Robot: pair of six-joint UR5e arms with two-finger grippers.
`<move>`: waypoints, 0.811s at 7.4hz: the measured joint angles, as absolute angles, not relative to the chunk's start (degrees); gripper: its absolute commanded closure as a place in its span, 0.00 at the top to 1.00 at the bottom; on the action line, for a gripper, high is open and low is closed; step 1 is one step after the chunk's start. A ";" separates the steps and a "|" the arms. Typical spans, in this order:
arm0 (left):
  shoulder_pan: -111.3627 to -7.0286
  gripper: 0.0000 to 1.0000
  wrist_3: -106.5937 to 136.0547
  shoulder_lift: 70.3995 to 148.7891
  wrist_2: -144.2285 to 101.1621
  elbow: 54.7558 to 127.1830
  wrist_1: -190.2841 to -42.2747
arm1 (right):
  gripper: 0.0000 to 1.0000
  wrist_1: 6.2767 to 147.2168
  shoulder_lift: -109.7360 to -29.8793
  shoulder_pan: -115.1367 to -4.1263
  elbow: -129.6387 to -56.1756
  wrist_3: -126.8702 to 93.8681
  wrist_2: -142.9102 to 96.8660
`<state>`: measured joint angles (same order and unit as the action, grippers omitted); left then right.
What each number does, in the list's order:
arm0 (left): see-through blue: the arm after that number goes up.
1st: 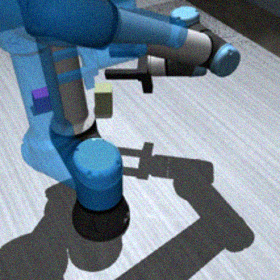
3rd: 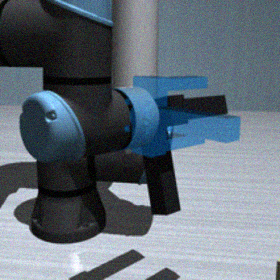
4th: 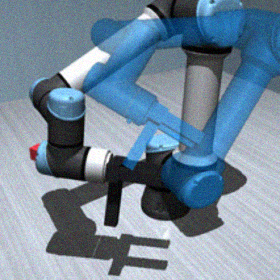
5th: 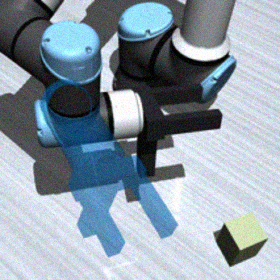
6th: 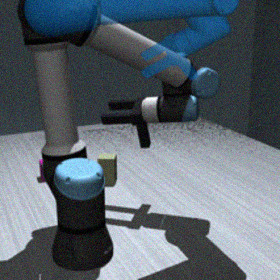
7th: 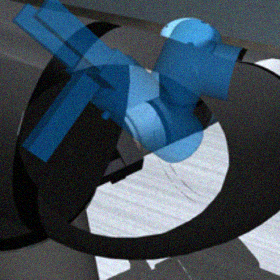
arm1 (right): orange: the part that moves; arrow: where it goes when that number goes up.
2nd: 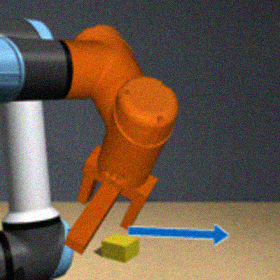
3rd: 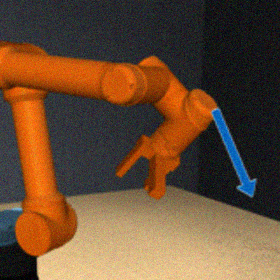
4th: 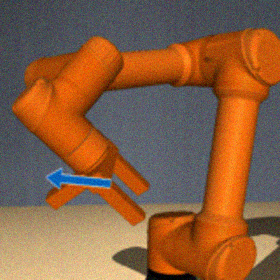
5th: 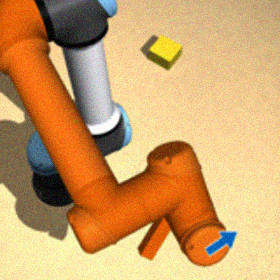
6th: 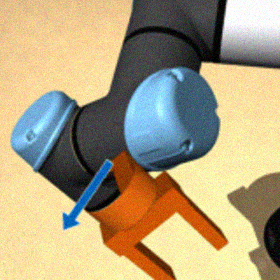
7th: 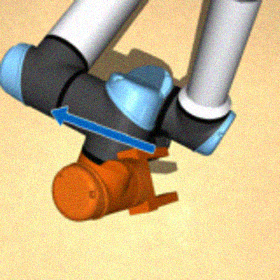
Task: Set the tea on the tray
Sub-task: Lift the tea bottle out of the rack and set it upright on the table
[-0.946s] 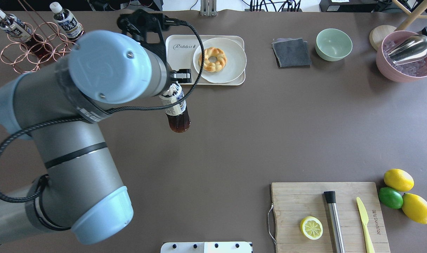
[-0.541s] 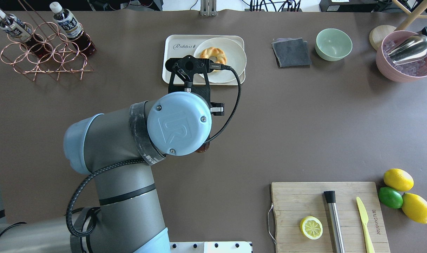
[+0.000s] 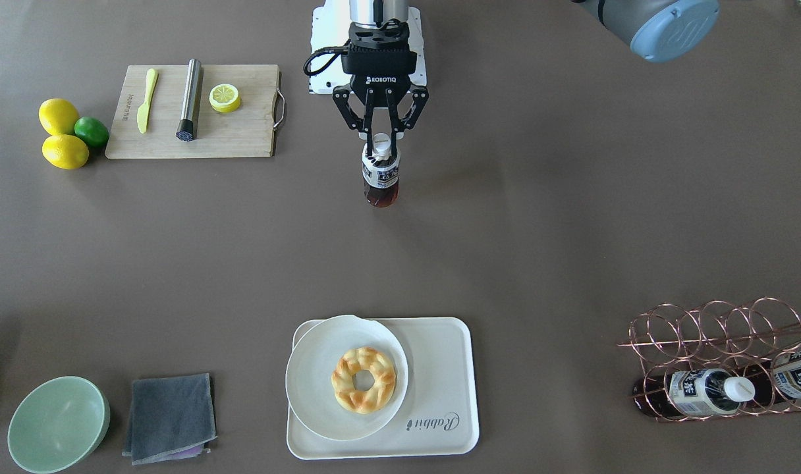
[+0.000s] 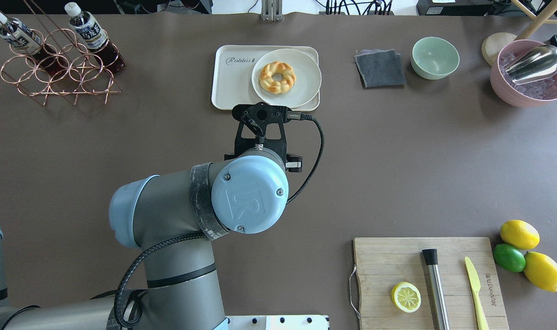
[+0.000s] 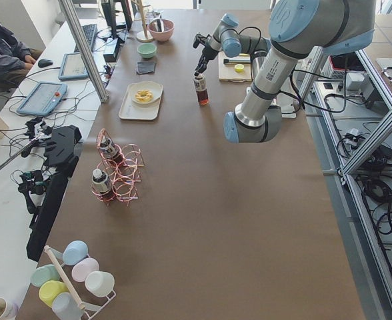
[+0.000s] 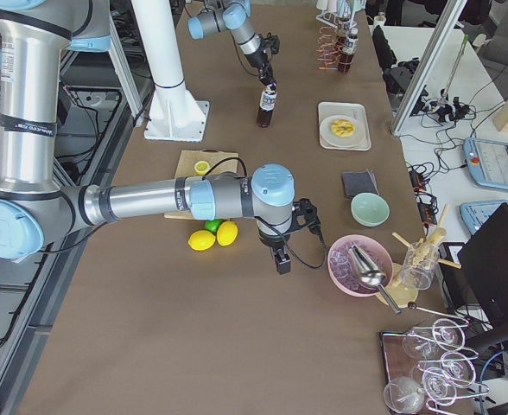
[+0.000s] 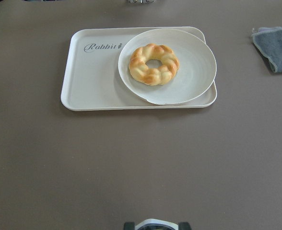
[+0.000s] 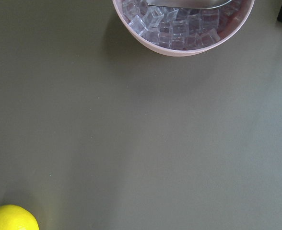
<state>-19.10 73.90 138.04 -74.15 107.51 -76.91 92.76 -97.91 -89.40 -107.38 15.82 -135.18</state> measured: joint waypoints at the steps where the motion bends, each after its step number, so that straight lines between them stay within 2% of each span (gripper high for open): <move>1: -19.04 0.46 73.91 137.28 -74.05 107.32 -78.52 | 1.00 92.74 -97.91 -89.39 -107.39 15.82 -135.17; 2: -19.02 0.60 73.91 136.88 -73.92 107.22 -79.48 | 1.00 92.73 -97.91 -89.39 -107.40 15.82 -135.17; 3: -18.87 0.67 73.87 136.28 -74.13 106.97 -80.17 | 1.00 92.73 -97.91 -89.38 -107.41 15.82 -135.18; 4: -18.87 0.85 73.84 135.45 -74.09 107.12 -81.02 | 1.00 92.73 -97.86 -89.38 -107.51 15.82 -135.22; 5: -18.91 0.96 73.78 134.98 -74.11 107.19 -81.79 | 1.00 92.77 -97.25 -89.38 -107.61 15.68 -135.33; 6: -18.97 0.96 73.70 134.81 -74.25 107.54 -82.19 | 1.00 92.83 -95.46 -89.33 -107.91 14.36 -136.15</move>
<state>-18.97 73.70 134.81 -74.25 107.54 -82.19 92.83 -95.46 -89.33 -107.91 14.36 -136.15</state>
